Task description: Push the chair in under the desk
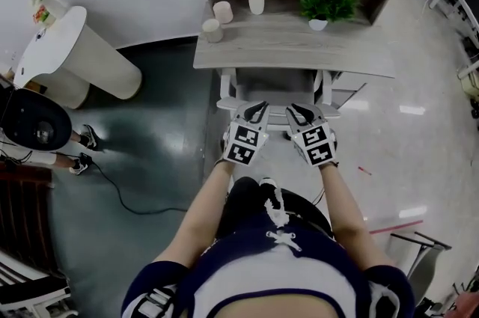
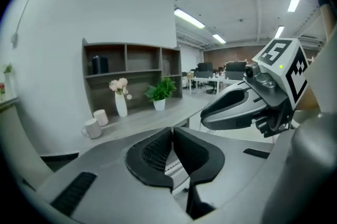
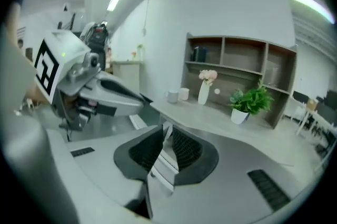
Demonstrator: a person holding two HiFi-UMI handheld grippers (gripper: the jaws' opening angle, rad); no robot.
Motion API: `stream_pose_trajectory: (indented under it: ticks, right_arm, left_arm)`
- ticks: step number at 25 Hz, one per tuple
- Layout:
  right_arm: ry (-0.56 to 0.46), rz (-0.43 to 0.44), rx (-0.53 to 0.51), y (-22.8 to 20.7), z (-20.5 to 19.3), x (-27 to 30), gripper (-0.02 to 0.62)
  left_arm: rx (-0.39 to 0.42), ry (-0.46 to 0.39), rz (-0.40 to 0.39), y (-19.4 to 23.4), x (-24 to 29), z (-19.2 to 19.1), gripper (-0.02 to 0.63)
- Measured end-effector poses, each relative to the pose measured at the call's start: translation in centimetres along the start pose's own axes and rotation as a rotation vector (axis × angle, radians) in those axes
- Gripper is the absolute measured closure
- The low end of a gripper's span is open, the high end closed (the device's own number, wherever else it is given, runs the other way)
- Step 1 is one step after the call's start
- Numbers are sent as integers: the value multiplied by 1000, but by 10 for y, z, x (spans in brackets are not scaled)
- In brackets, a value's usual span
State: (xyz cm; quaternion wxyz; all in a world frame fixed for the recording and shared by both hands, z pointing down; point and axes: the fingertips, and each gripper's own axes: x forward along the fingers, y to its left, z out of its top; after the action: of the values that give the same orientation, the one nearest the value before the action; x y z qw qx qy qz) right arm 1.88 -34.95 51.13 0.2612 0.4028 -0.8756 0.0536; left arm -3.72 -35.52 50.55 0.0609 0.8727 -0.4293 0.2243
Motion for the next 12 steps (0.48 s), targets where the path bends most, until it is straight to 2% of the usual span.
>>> stream_pose_trajectory:
  ticks: [3, 6, 9, 12]
  right_arm:
    - [-115, -13, 165, 2, 19, -19, 570]
    - [-223, 41, 289, 13, 34, -37, 584]
    - [-275, 65, 289, 29, 41, -53, 584]
    - [-288, 35, 243, 38, 41, -70, 584]
  left_arm:
    - [-16, -43, 31, -9, -15, 12, 595]
    - [-36, -70, 28, -24, -26, 19, 597]
    - [-32, -85, 11, -40, -38, 21, 597]
    - [-88, -119, -11, -51, -51, 28, 597]
